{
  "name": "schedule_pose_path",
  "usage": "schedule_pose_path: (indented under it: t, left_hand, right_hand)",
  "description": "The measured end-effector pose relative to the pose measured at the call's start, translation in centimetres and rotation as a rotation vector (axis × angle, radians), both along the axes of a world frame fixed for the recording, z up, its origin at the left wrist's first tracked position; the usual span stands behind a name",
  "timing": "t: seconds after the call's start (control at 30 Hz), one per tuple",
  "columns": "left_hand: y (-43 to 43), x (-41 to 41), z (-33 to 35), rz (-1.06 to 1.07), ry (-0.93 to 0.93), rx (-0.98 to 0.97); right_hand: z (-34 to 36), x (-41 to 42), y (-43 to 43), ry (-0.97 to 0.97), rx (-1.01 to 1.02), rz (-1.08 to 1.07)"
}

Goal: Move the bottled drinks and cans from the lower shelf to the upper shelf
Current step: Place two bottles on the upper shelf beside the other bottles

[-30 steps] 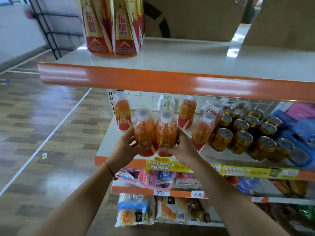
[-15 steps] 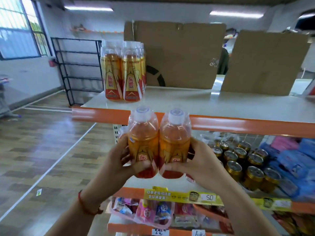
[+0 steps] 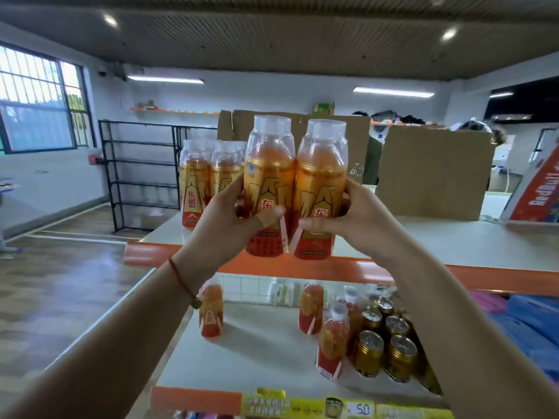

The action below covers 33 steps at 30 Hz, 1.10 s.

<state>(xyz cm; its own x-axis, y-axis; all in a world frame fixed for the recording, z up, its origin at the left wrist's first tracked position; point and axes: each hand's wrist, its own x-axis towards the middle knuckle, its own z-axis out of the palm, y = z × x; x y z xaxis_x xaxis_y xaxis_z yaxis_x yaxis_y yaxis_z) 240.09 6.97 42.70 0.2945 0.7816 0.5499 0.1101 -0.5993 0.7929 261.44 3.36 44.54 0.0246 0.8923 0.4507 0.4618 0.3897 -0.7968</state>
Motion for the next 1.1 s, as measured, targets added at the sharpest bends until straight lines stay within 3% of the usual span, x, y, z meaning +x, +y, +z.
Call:
schedule_pose_path:
  t: [0.2, 0.57, 1.1]
  left_hand:
    - [5.4, 3.4, 2.8, 0.153, 0.001, -0.002]
    - [15.8, 9.2, 2.7, 0.322, -0.227, -0.189]
    - [23.7, 13.8, 1.3, 0.614, -0.101, -0.296]
  right_hand:
    - [2.3, 1.0, 5.7, 0.030, -0.003, -0.003]
    - [2.2, 3.4, 17.5, 0.130, -0.094, -0.074]
    - [-0.3, 6.0, 26.4, -0.029, -0.248, -0.206]
